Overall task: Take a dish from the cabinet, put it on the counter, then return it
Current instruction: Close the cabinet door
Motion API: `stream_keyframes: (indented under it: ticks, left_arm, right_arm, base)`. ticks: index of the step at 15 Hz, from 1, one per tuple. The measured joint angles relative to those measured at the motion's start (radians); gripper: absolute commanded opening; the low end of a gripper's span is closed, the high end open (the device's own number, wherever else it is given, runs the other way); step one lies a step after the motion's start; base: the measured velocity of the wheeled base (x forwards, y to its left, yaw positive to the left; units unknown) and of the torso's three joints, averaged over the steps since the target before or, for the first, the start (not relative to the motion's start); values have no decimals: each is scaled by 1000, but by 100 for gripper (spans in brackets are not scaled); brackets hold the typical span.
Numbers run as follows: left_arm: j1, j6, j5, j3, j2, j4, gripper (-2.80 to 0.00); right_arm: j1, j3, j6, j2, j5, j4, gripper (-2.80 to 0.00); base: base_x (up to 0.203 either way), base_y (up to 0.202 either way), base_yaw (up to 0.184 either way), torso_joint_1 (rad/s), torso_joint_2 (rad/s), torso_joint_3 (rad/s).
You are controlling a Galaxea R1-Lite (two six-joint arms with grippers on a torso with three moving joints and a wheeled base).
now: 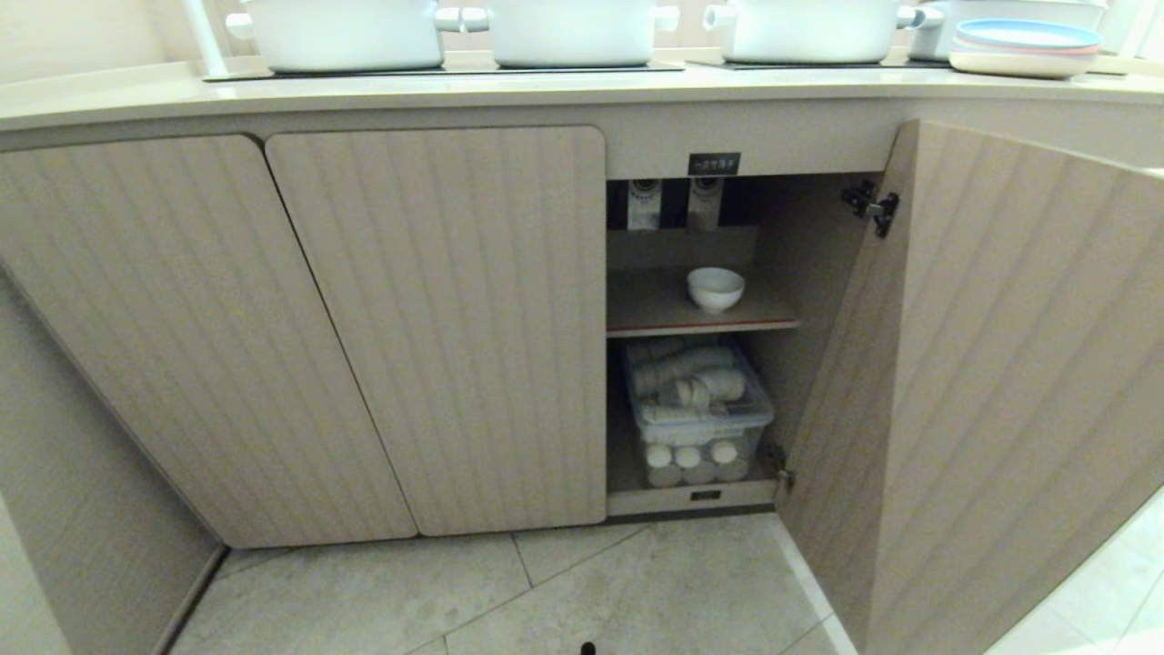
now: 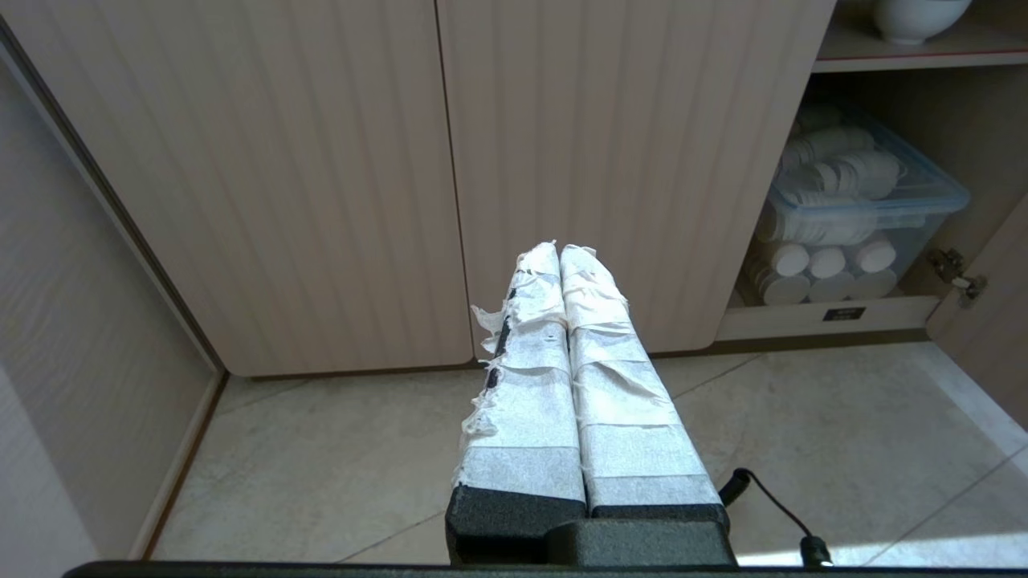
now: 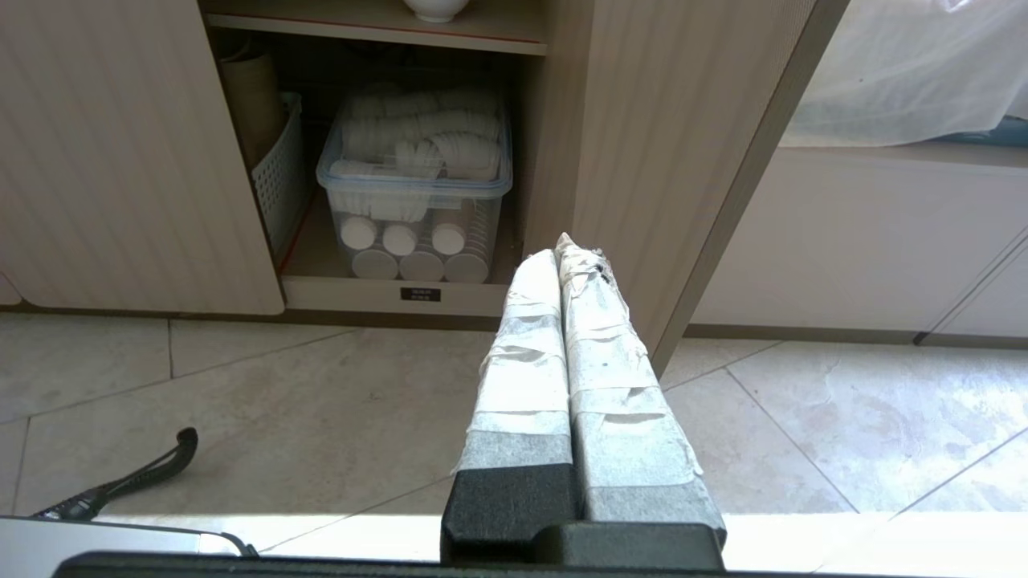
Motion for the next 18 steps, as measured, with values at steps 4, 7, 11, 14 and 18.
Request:
stream_keyframes:
  ticks: [4,7,11,14,18]
  left_arm:
    - [0,0,0,0,0,0,-280]
    - [0,0,0,0,0,0,-280]
    - [0,0,0,0,0,0,-280]
    - [0,0,0,0,0,0,-280]
    - [0,0,0,0,0,0,-280]
  right_arm:
    - [0,0,16,0,0,2,-280]
    - [0,0,25,0,0,2,-280]
    - [0,-44,41,12,-4,4,-280]
    - [0,-161,79,40,-17,97,-280]
    - [-8,-265,129,134,-121,160,-280]
  base:
    - [0,0,0,0,0,0]
    - [0,0,0,0,0,0]
    - [0,0,0,0,0,0]
    - [0,0,0,0,0,0]
    - [0,0,0,0,0,0]
